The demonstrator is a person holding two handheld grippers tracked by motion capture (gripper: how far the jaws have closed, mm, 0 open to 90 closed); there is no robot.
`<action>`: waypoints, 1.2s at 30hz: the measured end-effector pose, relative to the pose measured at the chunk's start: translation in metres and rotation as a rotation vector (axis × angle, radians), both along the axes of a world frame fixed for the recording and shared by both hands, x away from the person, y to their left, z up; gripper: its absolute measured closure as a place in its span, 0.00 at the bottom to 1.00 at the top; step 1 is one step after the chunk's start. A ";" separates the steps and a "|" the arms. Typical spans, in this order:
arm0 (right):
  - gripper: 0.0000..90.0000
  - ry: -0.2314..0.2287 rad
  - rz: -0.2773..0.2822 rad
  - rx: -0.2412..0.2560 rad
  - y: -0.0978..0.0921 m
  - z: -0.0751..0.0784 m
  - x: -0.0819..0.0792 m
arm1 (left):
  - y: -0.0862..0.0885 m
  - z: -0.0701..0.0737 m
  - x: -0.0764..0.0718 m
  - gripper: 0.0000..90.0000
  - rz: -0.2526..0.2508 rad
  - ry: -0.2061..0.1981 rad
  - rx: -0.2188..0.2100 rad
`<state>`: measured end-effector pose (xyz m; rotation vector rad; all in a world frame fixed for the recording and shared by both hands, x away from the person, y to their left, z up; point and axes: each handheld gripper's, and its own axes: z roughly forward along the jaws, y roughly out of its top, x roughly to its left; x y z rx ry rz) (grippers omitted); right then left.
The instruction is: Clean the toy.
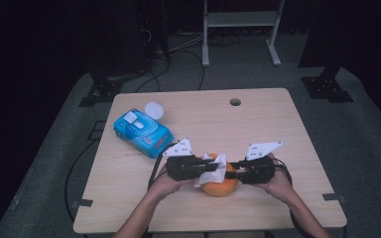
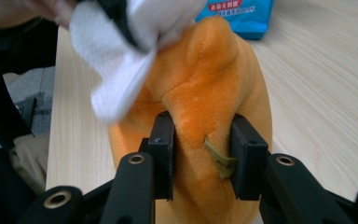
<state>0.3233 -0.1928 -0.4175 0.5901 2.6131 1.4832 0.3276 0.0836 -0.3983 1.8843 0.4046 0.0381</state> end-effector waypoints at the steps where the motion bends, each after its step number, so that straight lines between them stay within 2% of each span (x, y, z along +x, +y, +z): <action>1: 0.72 -0.003 0.001 -0.004 -0.003 -0.001 -0.001 | 0.004 -0.001 0.002 0.91 0.016 0.005 -0.003; 5: 0.72 -0.001 0.004 -0.003 -0.013 -0.003 -0.001 | 0.012 -0.007 0.006 0.91 0.041 0.033 -0.015; 10: 0.72 -0.018 0.026 -0.033 -0.012 -0.001 -0.001 | 0.014 -0.007 0.008 0.91 0.042 0.028 0.000; 17: 0.72 -0.018 0.045 -0.036 -0.016 -0.002 -0.005 | 0.018 -0.007 0.012 0.91 0.095 0.028 0.013; 19: 0.72 -0.022 0.049 -0.039 -0.016 -0.002 -0.007 | 0.016 -0.005 0.012 0.91 0.087 0.043 -0.002; 21: 0.72 -0.025 0.049 -0.043 -0.017 -0.002 -0.007 | 0.010 -0.004 0.010 0.91 0.038 0.060 -0.016; 24: 0.65 -0.022 0.008 -0.051 -0.018 -0.003 -0.005 | -0.002 -0.005 0.005 0.91 0.000 0.057 0.011; 27: 0.56 -0.003 -0.064 -0.074 -0.020 0.000 -0.006 | -0.005 -0.006 0.003 0.91 0.002 0.060 0.001; 30: 0.51 -0.016 -0.103 -0.097 -0.021 0.004 -0.014 | -0.006 -0.007 0.002 0.91 0.017 0.064 0.000; 33: 0.48 -0.024 -0.124 -0.100 -0.024 0.009 -0.024 | -0.007 -0.007 0.000 0.91 0.027 0.062 -0.003; 36: 0.40 -0.035 -0.126 -0.107 -0.023 0.012 -0.036 | -0.010 -0.006 -0.001 0.91 0.025 0.056 -0.003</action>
